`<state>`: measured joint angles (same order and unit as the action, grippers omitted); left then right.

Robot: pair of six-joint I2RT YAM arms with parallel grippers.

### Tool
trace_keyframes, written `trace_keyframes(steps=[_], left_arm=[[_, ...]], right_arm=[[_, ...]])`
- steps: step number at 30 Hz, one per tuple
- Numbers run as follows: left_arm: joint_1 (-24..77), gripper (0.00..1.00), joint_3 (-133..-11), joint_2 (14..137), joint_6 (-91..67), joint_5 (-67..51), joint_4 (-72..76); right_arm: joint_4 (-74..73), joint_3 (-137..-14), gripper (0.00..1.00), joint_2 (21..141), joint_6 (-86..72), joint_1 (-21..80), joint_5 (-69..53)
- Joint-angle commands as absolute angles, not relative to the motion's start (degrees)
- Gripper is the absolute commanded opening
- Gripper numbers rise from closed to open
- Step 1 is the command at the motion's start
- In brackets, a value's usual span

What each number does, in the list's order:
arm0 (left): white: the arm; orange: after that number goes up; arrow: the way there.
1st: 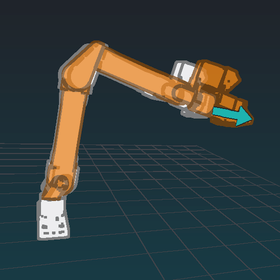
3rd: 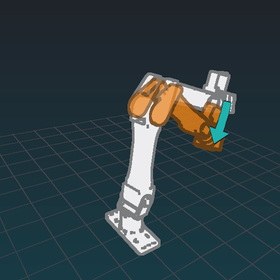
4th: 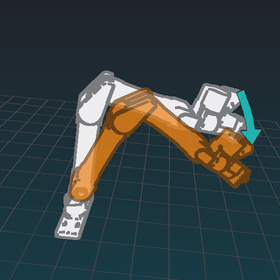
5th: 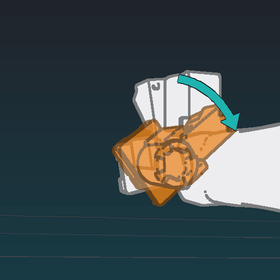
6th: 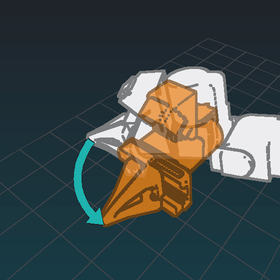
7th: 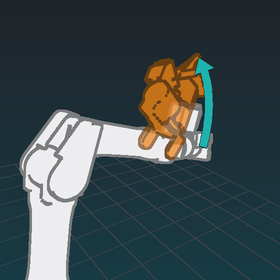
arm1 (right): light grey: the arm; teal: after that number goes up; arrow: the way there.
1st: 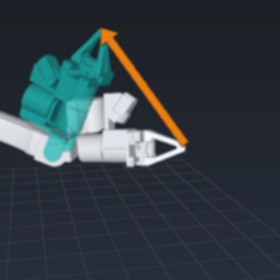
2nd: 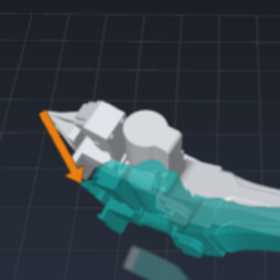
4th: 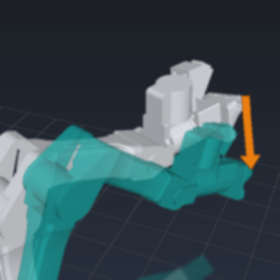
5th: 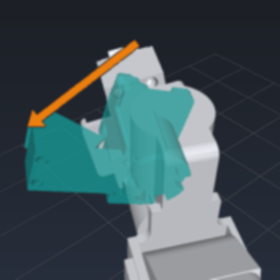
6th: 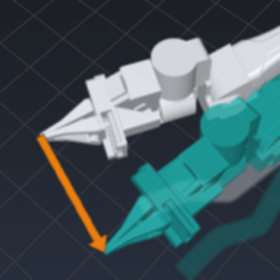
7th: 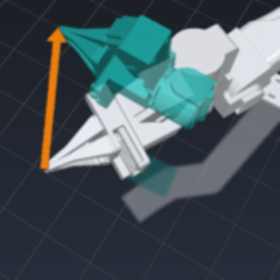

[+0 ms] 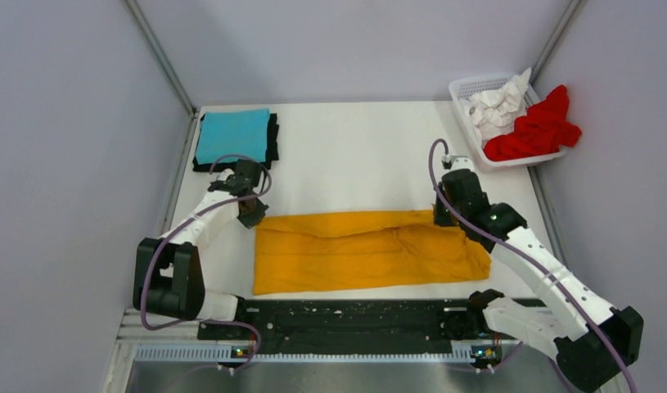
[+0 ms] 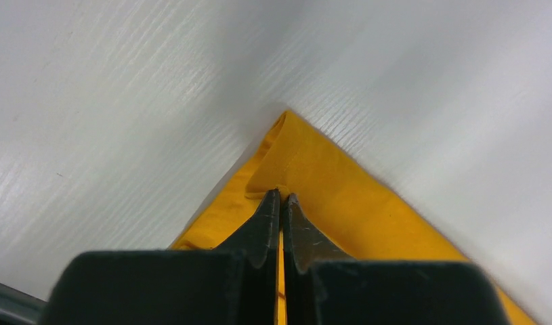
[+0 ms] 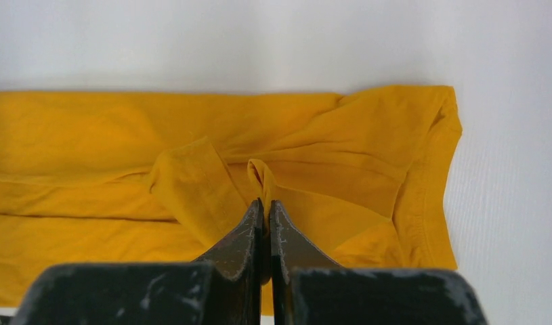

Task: Fold and stack the t-shirts
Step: Fold the other side of the tshirt into a rectangle

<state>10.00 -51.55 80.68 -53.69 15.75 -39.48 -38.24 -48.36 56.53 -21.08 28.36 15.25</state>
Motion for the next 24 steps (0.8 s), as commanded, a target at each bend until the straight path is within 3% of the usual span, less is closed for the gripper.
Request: trace_keyframes(steps=[1,24], left_arm=[[11.4,0.0,-49.6,77.9,-55.9,17.0,-37.9],[12.2,0.0,-42.0,73.3,-58.6,16.1,-38.6]], right_arm=[[-42.8,-49.5,0.0,53.3,-24.3,29.2,13.5],[-50.1,-45.6,0.0,52.4,-28.0,29.3,13.7]])
